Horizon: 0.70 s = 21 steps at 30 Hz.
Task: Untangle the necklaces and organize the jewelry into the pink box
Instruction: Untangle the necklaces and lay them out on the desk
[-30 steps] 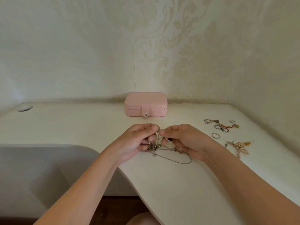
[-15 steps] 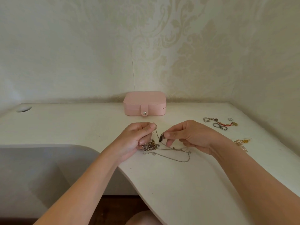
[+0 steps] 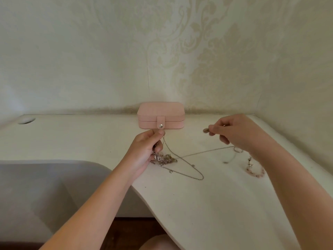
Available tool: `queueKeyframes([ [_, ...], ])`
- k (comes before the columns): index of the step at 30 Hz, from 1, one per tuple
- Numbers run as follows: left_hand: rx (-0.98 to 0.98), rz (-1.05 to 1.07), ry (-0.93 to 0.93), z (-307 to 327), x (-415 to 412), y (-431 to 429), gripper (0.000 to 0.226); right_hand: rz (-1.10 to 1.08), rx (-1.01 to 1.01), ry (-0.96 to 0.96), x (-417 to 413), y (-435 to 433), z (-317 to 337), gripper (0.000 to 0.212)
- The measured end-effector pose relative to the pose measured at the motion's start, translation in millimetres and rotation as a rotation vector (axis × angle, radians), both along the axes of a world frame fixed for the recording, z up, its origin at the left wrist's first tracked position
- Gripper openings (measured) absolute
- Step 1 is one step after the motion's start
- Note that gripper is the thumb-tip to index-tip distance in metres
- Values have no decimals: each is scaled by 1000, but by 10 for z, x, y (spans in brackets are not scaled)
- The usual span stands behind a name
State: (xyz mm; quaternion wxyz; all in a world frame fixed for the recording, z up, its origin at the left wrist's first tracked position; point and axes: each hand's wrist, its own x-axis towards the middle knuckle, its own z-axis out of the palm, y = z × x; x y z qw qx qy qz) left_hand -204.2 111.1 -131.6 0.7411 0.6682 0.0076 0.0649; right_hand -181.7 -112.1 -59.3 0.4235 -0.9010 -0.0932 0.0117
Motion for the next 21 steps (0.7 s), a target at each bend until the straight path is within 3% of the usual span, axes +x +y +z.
queueKeyframes([
  [6, -165, 151, 28, -10, 49, 42, 16, -179, 50, -47, 51, -133, 43, 24],
  [10, -221, 266, 5, -27, 137, 91, 19, -217, -71, -61, 52, -198, 79, 25],
  [13, -74, 359, -5, -55, 224, 153, 20, -192, -280, 32, 33, -256, 138, 26],
  [16, 193, 486, -29, -77, 336, 270, 20, -197, -446, 88, 44, -331, 165, 23],
  [21, 555, 589, -14, -82, 498, 445, 26, -147, -389, 62, 0, -357, 205, 23],
])
